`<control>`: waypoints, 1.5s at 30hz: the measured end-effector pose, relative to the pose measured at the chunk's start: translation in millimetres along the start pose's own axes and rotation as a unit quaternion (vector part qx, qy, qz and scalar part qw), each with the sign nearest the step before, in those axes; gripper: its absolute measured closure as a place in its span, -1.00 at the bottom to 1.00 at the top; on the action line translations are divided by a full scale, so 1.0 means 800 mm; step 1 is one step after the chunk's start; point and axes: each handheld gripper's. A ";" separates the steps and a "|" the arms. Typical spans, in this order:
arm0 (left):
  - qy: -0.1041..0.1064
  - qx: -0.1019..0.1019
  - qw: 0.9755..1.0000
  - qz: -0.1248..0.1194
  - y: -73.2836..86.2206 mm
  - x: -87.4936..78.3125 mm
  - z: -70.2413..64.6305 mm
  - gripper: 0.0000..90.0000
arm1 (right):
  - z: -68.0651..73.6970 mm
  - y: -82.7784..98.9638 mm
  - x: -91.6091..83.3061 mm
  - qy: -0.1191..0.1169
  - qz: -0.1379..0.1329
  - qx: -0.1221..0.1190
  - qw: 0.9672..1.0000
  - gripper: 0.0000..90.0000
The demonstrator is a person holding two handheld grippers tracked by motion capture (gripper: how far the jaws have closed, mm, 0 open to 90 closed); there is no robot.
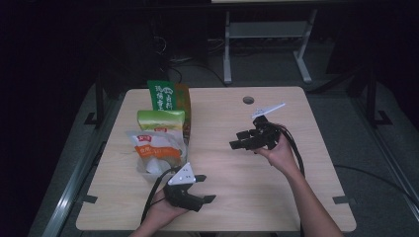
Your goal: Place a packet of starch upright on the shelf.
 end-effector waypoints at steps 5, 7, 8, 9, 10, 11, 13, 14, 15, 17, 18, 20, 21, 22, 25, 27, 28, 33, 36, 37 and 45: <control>0.001 0.004 1.000 0.003 0.000 0.000 0.000 -0.39 | 0.000 0.011 -0.006 0.004 -0.002 0.008 1.000 -0.16; 0.001 0.004 1.000 0.002 0.000 0.000 0.000 -0.39 | 0.000 0.014 -0.009 0.005 -0.005 0.011 1.000 -0.16; 0.000 0.002 1.000 0.001 0.000 0.000 -0.001 -0.39 | 0.000 0.016 -0.010 0.005 -0.005 0.010 1.000 -0.17; 0.001 -0.002 1.000 -0.001 0.000 0.000 -0.001 -0.39 | 0.000 0.018 -0.011 0.006 -0.005 0.013 1.000 -0.17; 0.000 -0.001 1.000 0.000 0.000 -0.001 -0.001 -0.39 | 0.000 0.021 -0.011 0.006 -0.005 0.015 1.000 -0.17; 0.000 0.001 1.000 0.000 0.000 -0.001 0.000 -0.39 | -0.001 0.023 -0.012 0.007 -0.005 0.018 1.000 -0.17; 0.000 -0.001 1.000 -0.003 0.000 -0.001 0.000 -0.39 | -0.002 0.029 -0.013 0.007 -0.007 0.021 1.000 -0.18; 0.000 0.000 1.000 -0.003 0.000 -0.001 0.000 -0.39 | -0.002 0.031 -0.014 0.008 -0.003 0.025 1.000 -0.20; 0.000 0.000 1.000 -0.003 0.000 -0.001 0.001 -0.39 | -0.002 0.033 -0.015 0.009 -0.005 0.027 1.000 -0.18; 0.000 0.000 1.000 -0.004 0.000 -0.001 0.000 -0.39 | -0.002 0.038 -0.017 0.009 -0.007 0.027 1.000 -0.19; 0.000 -0.001 1.000 -0.004 0.000 -0.001 0.000 -0.39 | -0.002 0.040 -0.018 0.009 -0.007 0.028 1.000 -0.19; 0.000 -0.002 1.000 -0.005 0.000 -0.001 0.000 -0.39 | -0.002 0.044 -0.020 0.009 -0.009 0.032 0.999 -0.19; 0.000 0.000 1.000 -0.004 0.000 -0.001 0.000 -0.39 | -0.002 0.047 -0.020 0.009 -0.009 0.031 0.999 -0.19; 0.000 0.001 1.000 -0.003 0.000 -0.002 0.001 -0.39 | -0.002 0.048 -0.021 0.010 -0.008 0.034 0.999 -0.20; -0.003 0.004 1.000 -0.001 0.001 -0.002 0.001 -0.39 | -0.001 0.054 -0.023 0.010 -0.010 0.036 0.999 -0.19; -0.002 0.002 1.000 0.000 0.001 -0.002 0.001 -0.39 | -0.001 0.058 -0.025 0.011 -0.013 0.037 0.999 -0.19; -0.002 0.002 1.000 0.000 0.001 -0.002 0.000 -0.39 | -0.001 0.060 -0.026 0.011 -0.012 0.040 0.999 -0.19; -0.001 0.001 1.000 0.001 0.001 -0.001 -0.001 -0.39 | -0.001 0.072 -0.031 0.014 -0.014 0.044 0.999 -0.19; 0.000 0.000 1.000 0.001 0.001 -0.001 -0.002 -0.39 | -0.001 0.081 -0.034 0.014 -0.017 0.045 0.999 -0.19; 0.000 0.000 1.000 0.001 0.002 -0.001 -0.002 -0.39 | -0.001 0.084 -0.035 0.015 -0.017 0.049 0.999 -0.19; 0.001 0.001 1.000 0.004 0.001 -0.001 -0.003 -0.39 | 0.001 0.105 -0.043 0.019 -0.018 0.056 0.998 -0.19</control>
Point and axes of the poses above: each handheld gripper's, and its own axes: x roughly forward along the jaws, y roughly out of its underside, z roughly to its left, and after that the axes turned 15 degrees about -y, right-handed
